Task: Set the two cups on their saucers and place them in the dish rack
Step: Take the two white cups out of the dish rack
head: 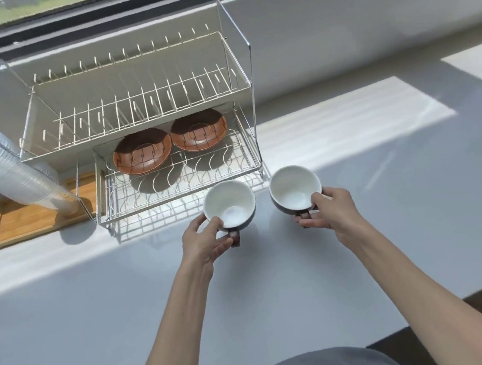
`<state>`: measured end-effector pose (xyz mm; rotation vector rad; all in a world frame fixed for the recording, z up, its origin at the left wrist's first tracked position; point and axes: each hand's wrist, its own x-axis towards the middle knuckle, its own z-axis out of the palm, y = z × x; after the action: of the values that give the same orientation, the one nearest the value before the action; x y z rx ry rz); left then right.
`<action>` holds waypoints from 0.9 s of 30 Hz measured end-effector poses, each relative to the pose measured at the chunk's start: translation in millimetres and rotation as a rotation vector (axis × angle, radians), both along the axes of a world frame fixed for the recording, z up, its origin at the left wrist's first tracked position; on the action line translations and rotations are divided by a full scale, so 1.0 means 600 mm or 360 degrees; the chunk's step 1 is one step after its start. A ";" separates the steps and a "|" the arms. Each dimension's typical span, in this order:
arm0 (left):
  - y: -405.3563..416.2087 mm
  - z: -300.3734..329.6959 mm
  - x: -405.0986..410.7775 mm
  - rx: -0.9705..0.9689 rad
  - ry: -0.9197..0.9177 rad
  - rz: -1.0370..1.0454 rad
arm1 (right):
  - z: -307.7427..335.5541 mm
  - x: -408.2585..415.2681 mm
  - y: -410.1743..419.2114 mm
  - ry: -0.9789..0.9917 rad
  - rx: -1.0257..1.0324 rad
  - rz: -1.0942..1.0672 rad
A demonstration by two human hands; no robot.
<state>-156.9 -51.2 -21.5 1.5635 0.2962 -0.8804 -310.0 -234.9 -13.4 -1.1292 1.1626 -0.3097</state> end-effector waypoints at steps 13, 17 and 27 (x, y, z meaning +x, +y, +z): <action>-0.112 -0.026 -0.081 0.0047 0.0084 -0.0259 | -0.041 -0.117 -0.055 0.0120 0.0031 -0.0345; -0.134 -0.028 -0.091 0.0070 0.0087 -0.0298 | -0.045 -0.131 -0.065 0.0115 0.0047 -0.0382; -0.157 -0.031 -0.095 0.0073 0.0081 -0.0302 | -0.057 -0.125 -0.077 0.0075 0.0101 -0.0430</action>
<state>-213.6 -145.6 -39.9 1.6327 0.2078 -1.0682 -385.1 -281.4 -47.6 -0.9281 1.3603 -0.4525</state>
